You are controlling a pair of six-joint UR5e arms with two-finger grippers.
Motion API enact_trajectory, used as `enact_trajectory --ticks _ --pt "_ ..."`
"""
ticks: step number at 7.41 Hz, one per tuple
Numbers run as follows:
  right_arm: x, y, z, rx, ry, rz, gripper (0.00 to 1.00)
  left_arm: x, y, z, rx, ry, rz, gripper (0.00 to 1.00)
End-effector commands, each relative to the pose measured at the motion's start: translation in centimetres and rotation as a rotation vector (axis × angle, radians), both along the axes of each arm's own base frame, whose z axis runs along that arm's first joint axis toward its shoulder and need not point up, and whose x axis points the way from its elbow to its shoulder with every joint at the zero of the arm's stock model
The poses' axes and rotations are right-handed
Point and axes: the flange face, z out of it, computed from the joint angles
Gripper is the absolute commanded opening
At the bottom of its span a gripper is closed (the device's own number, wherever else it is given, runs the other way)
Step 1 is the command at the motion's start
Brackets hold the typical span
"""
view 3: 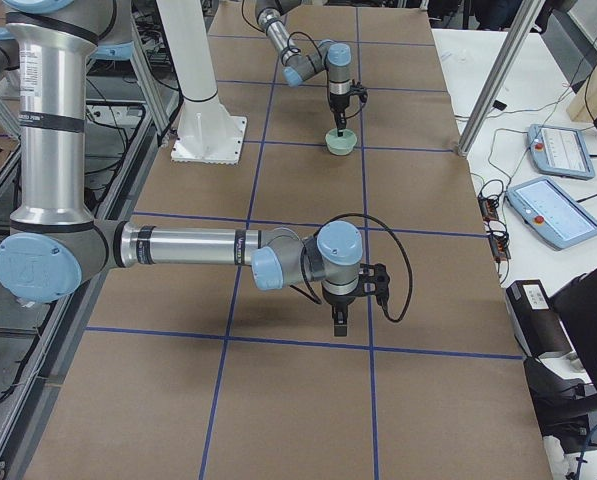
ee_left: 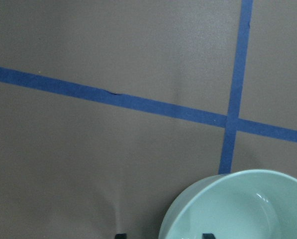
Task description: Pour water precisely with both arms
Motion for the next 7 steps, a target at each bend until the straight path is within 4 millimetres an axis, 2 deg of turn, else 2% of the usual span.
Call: enact_trajectory --ticks 1,2,3,4,5,7 --pt "0.3 0.2 0.3 -0.007 0.001 0.006 0.99 -1.3 -0.3 -1.2 -0.019 -0.021 -0.014 0.00" --pt "1.2 0.3 0.2 -0.007 -0.007 0.023 0.99 -3.5 -0.8 -3.7 -0.048 -0.076 -0.023 0.00" --pt "1.2 0.4 0.2 -0.009 -0.015 0.023 0.99 -7.1 -0.3 -6.5 0.012 -0.083 0.003 0.00" --pt "1.5 0.4 0.2 -0.012 -0.030 0.027 0.99 -11.1 0.6 -6.7 0.030 -0.113 0.036 0.00" --pt "1.5 0.5 0.0 -0.012 -0.048 0.026 0.99 -16.5 0.8 -4.5 0.031 -0.096 0.057 0.00" --pt "1.8 0.6 0.1 -0.015 -0.051 0.031 0.99 -29.1 1.8 6.1 0.086 -0.123 0.136 0.00"
